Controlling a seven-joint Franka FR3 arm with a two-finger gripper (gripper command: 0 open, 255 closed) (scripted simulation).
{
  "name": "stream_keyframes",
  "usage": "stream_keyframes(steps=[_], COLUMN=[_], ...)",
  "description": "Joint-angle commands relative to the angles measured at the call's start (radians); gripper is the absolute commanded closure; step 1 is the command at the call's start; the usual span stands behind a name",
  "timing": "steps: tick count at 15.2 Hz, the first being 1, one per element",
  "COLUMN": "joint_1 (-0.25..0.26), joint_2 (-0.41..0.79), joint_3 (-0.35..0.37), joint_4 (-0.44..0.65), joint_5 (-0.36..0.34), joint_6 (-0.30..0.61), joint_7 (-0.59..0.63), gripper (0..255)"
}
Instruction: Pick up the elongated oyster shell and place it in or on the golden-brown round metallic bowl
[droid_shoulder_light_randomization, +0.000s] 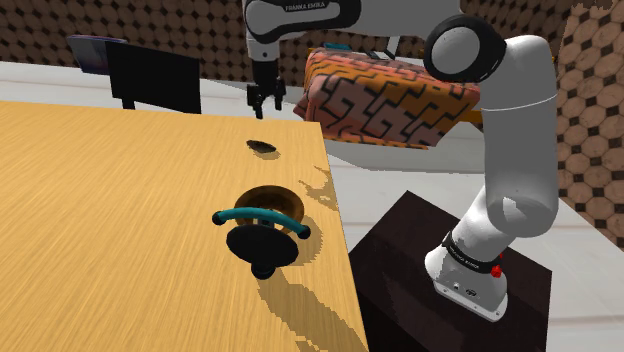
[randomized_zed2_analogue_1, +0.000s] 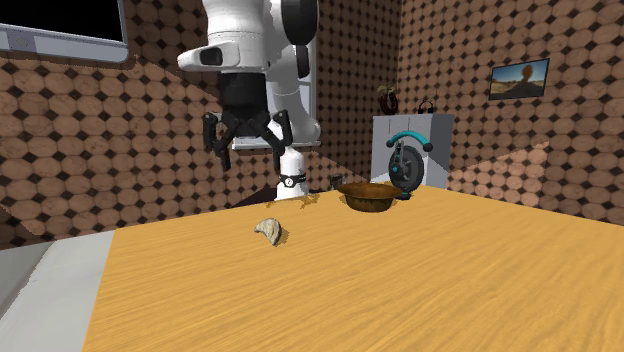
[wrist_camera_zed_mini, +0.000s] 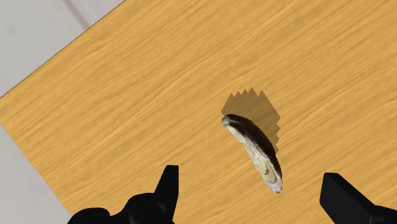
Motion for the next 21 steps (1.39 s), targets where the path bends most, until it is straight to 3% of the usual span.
stream_keyframes(steps=[1,8,16,17,21], joint_1=[0.01,0.005,0.005,0.005,0.005], joint_2=[0.067,0.054,0.054,0.054,0.054], joint_3=[-0.001,-0.001,-0.001,-0.001,-0.001], joint_4=[0.076,-0.047,-0.047,-0.047,-0.047], joint_5=[-0.004,-0.003,-0.003,-0.003,-0.003], joint_6=[-0.024,0.086,0.085,0.085,0.085], joint_7=[0.005,0.007,0.007,0.007,0.007], gripper=[0,0,0,255,255])
